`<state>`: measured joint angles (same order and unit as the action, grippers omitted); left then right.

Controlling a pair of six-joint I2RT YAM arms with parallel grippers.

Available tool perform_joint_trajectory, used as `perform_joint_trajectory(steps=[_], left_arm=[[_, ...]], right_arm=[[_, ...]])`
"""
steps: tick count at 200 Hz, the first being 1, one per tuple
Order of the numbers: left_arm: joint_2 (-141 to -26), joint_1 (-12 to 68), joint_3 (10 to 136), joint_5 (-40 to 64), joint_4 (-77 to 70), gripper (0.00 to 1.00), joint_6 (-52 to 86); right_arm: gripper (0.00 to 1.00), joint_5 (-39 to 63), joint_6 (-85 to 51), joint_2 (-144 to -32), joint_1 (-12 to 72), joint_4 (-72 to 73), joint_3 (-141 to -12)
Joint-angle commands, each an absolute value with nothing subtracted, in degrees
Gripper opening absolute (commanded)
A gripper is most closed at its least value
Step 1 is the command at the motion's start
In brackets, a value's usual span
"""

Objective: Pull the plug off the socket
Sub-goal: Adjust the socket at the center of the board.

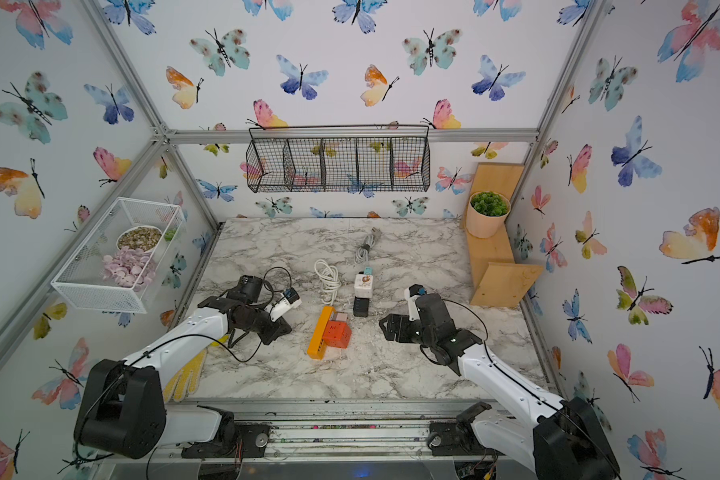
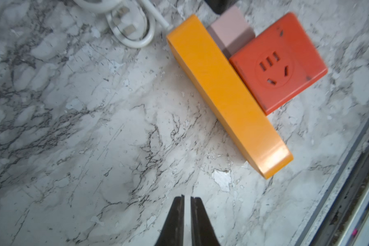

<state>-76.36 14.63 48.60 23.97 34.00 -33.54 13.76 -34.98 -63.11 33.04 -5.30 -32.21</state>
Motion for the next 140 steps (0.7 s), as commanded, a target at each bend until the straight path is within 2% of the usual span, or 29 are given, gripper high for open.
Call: perform_joint_trajectory(steps=[1, 31, 91, 96, 127, 140], left_arm=[[-75.1, 15.3, 50.8, 29.3, 36.2, 0.19, -30.9], [-76.2, 15.7, 52.8, 29.4, 34.1, 0.22, -28.8], [-79.7, 26.3, 52.9, 21.5, 27.2, 0.23, -25.3], [-80.1, 26.9, 53.0, 21.2, 26.8, 0.25, -25.0], [-84.1, 29.7, 55.5, 17.5, 24.7, 0.56, -21.9], [-85.9, 29.7, 57.4, 18.4, 24.6, 0.62, -20.3]], right_arm=[[0.86, 13.6, -39.2, -64.6, 37.2, -1.4, -33.4], [0.86, 13.9, -43.4, -67.6, 43.2, 3.2, -32.9], [0.87, 12.9, -44.5, -68.4, 43.9, 5.1, -31.3], [0.87, 12.9, -44.4, -68.0, 43.9, 4.8, -31.2], [0.88, 12.0, -44.1, -66.9, 43.9, 2.8, -30.9], [0.88, 11.4, -44.0, -66.5, 43.9, 2.2, -30.7]])
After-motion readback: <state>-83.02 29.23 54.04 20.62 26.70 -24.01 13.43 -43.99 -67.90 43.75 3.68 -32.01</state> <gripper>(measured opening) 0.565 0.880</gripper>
